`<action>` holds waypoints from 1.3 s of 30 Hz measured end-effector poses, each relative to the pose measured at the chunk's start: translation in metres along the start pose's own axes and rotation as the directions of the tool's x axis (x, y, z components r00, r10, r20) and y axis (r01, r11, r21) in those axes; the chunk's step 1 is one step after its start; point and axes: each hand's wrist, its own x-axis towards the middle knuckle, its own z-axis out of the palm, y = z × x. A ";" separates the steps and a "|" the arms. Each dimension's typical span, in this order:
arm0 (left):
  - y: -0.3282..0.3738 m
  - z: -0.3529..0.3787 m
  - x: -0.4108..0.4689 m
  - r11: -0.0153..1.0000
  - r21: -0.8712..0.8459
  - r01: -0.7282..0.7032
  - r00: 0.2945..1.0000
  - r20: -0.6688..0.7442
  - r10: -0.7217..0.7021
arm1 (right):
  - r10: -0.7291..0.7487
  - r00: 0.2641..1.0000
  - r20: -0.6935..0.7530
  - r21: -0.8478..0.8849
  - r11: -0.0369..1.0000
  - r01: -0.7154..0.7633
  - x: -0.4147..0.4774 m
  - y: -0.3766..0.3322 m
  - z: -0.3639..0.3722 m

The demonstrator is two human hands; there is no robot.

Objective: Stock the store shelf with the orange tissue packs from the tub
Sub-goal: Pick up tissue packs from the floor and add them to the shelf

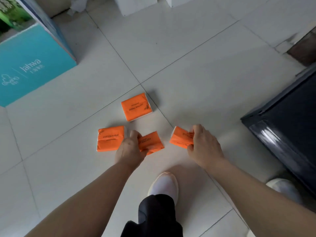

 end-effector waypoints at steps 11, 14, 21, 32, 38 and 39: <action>0.160 -0.121 -0.036 0.935 -0.235 -0.264 0.963 -0.122 0.241 | 0.027 0.950 -0.311 0.003 1.000 -0.028 -0.072 0.015 -0.151; 0.204 -0.159 -0.059 0.894 -0.230 -0.384 0.917 -0.208 0.341 | 0.069 0.905 -0.419 0.075 0.996 -0.041 -0.099 0.009 -0.203; 0.294 -0.243 -0.104 0.797 -0.174 -0.579 0.793 -0.345 0.502 | 0.096 0.792 -0.603 0.039 0.995 -0.091 -0.142 0.013 -0.318; 0.408 -0.254 -0.089 0.708 -0.072 -0.703 0.690 -0.312 0.653 | 0.273 0.731 -0.626 -0.032 0.927 -0.374 -0.122 0.089 -0.425; 0.462 -0.233 -0.062 0.665 -0.055 -0.745 0.660 -0.210 0.722 | 0.372 0.734 -0.568 -0.062 0.870 -0.490 -0.091 0.140 -0.444; 0.470 -0.229 -0.060 0.654 -0.052 -0.755 0.651 -0.188 0.736 | 0.374 0.722 -0.582 -0.072 0.861 -0.504 -0.088 0.148 -0.445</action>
